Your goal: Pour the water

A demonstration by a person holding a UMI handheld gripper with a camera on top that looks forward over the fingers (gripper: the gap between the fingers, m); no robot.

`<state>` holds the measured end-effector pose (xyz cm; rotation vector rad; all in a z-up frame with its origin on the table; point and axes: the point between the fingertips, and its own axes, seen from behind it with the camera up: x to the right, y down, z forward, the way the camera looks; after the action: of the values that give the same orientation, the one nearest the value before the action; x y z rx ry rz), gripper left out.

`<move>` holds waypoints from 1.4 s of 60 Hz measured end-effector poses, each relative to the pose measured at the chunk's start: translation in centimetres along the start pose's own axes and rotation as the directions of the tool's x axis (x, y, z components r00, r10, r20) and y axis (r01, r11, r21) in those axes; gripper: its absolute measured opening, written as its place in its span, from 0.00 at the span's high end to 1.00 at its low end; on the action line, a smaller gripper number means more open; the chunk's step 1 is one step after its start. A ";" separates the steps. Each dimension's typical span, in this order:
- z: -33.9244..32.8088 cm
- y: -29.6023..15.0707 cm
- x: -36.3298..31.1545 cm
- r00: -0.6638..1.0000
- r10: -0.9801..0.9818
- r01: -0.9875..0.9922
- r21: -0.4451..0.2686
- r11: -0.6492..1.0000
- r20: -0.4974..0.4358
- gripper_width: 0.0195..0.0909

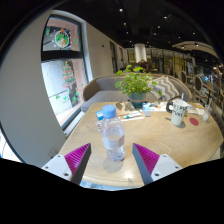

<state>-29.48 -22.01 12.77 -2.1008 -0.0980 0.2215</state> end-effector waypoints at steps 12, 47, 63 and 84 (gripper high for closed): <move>7.2 -0.4 1.0 0.998 0.012 -0.010 0.033 0.999 -0.054 0.10; 10.1 -0.5 1.4 0.999 -0.007 0.009 0.058 0.998 -0.037 0.82; 7.6 -7.8 2.2 0.989 0.124 -0.132 0.103 0.986 0.077 0.82; 7.9 -23.5 10.4 0.588 0.686 -0.762 0.008 0.648 0.429 0.83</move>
<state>-20.41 -1.60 27.77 -1.7568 0.5609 1.1180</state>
